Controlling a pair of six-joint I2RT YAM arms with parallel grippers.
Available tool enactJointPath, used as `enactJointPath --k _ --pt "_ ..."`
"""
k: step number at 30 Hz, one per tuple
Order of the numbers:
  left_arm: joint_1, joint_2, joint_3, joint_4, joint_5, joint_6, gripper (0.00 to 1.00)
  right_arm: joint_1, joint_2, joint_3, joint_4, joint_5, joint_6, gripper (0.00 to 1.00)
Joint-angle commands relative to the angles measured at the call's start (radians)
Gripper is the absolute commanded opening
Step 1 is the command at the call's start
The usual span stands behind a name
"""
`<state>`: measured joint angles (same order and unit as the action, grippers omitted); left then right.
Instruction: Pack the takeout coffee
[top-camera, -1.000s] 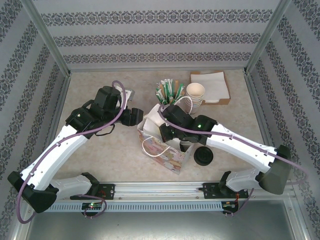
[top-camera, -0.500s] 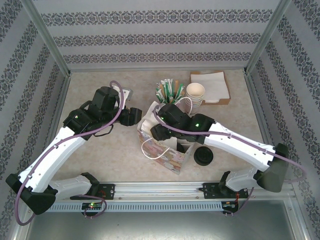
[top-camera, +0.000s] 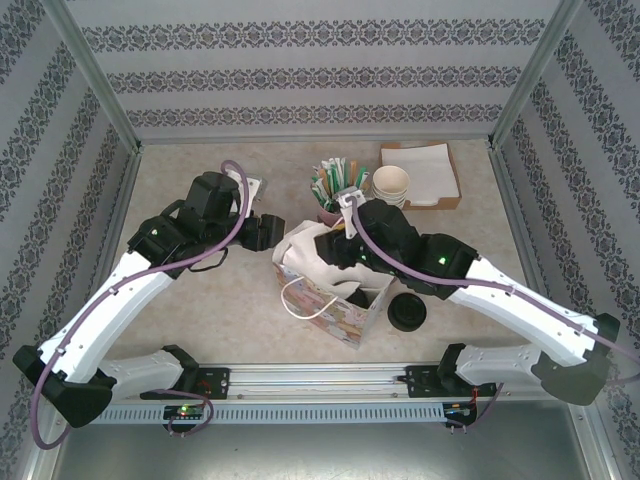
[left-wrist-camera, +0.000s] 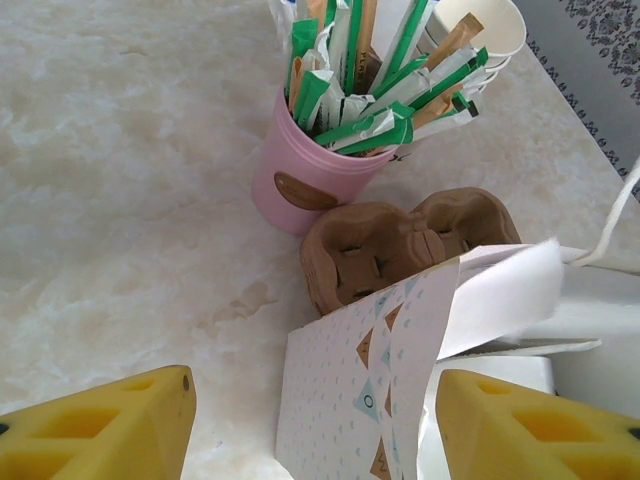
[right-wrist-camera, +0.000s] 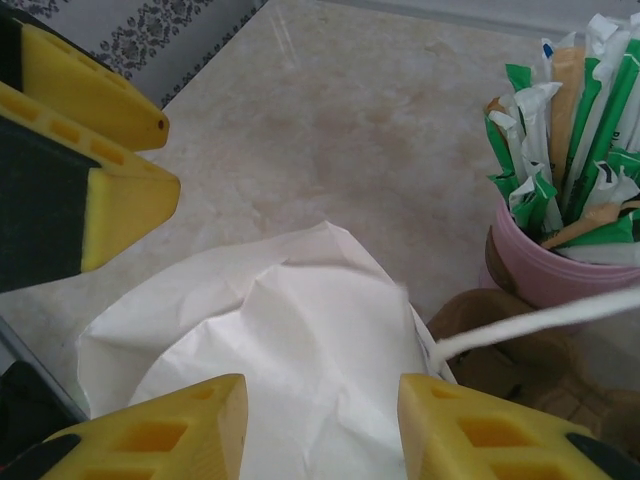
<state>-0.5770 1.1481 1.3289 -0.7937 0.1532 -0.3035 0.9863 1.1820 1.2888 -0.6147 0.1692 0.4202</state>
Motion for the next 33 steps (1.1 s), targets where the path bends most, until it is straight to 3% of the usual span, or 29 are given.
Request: enactJointPath --k 1,7,13,17,19,22,24,27,31,33 --pt "-0.017 0.010 0.046 0.032 0.010 -0.004 0.65 0.005 0.025 0.021 0.056 0.063 0.013 0.44" --pt "-0.017 0.013 0.061 0.057 0.014 0.031 0.63 0.005 -0.041 -0.001 0.113 0.111 -0.065 0.42" --pt "-0.017 -0.025 0.026 0.202 -0.010 0.067 0.72 0.005 -0.189 -0.023 0.162 0.203 -0.149 0.57" --pt "-0.017 -0.018 0.018 0.278 -0.021 0.074 0.77 0.002 -0.269 -0.053 0.195 0.341 -0.212 0.68" --pt "-0.017 -0.019 -0.017 0.344 -0.078 0.082 0.83 -0.007 -0.297 -0.070 0.232 0.431 -0.265 0.75" --pt "-0.013 -0.003 -0.051 0.419 -0.263 0.093 0.93 -0.059 -0.324 -0.112 0.282 0.512 -0.371 0.88" --pt "-0.003 0.027 -0.041 0.443 -0.349 0.113 1.00 -0.138 -0.344 -0.150 0.311 0.519 -0.419 0.95" --pt "0.036 0.063 -0.031 0.493 -0.451 0.124 1.00 -0.317 -0.374 -0.199 0.319 0.474 -0.417 0.98" --pt "0.115 0.070 -0.093 0.622 -0.546 0.105 1.00 -0.683 -0.413 -0.349 0.405 0.260 -0.307 0.98" --pt "0.174 0.079 -0.125 0.662 -0.538 0.079 1.00 -0.868 -0.409 -0.427 0.453 0.131 -0.243 0.98"
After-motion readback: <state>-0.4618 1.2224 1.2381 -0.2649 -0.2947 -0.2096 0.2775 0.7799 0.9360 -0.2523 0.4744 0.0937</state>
